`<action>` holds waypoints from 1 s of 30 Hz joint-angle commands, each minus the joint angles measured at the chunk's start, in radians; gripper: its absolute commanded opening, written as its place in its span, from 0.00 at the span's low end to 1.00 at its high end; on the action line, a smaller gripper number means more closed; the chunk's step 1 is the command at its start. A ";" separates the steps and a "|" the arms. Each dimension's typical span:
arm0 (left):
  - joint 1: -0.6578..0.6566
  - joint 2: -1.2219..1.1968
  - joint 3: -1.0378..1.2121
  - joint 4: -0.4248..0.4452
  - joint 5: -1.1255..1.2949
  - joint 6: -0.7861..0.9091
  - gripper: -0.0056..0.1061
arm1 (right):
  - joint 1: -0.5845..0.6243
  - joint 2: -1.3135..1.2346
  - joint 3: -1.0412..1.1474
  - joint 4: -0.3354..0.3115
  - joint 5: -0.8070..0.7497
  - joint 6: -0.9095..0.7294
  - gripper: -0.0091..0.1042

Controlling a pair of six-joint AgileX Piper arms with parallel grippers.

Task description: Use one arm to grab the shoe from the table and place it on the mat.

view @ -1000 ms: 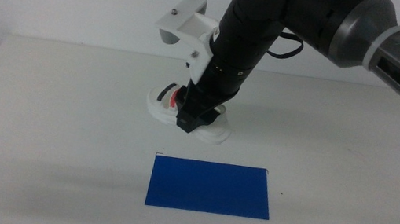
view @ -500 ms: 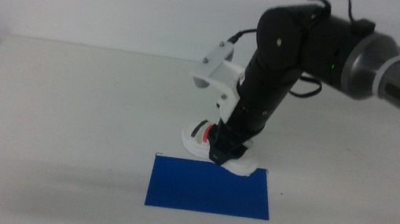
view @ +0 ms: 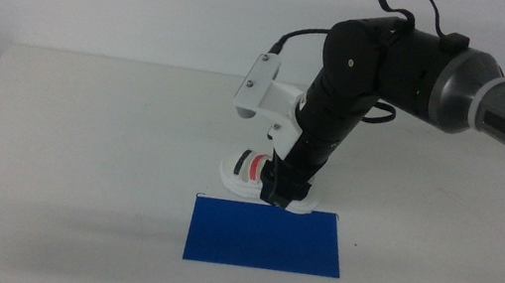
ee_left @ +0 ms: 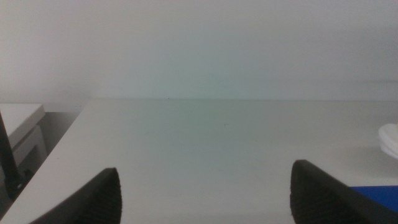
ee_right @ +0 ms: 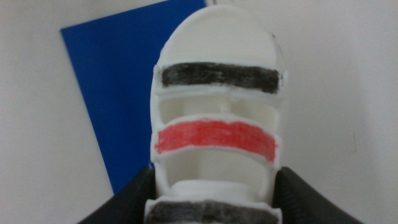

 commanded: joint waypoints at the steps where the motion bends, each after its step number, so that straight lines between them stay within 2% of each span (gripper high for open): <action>1: 0.000 -0.014 0.009 0.001 -0.075 -0.005 0.88 | -0.007 -0.064 -0.020 0.016 -0.024 -0.117 0.05; 5: 0.000 -0.014 0.009 0.001 -0.075 -0.005 0.88 | -0.007 -0.064 -0.020 0.026 -0.023 -0.283 0.05; 8: 0.000 -0.014 0.009 0.001 -0.075 -0.005 0.88 | -0.007 -0.064 -0.020 0.053 -0.023 -0.335 0.05; 11: 0.000 -0.014 0.009 0.001 -0.075 -0.005 0.88 | -0.007 -0.064 -0.020 0.076 -0.021 -0.335 0.05; 18: 0.000 -0.014 0.009 0.001 -0.075 -0.004 0.88 | -0.007 -0.048 -0.006 0.074 -0.019 -0.308 0.05; 30: 0.000 -0.014 0.009 0.003 -0.075 -0.004 0.88 | -0.009 -0.022 0.095 0.124 -0.144 -0.309 0.05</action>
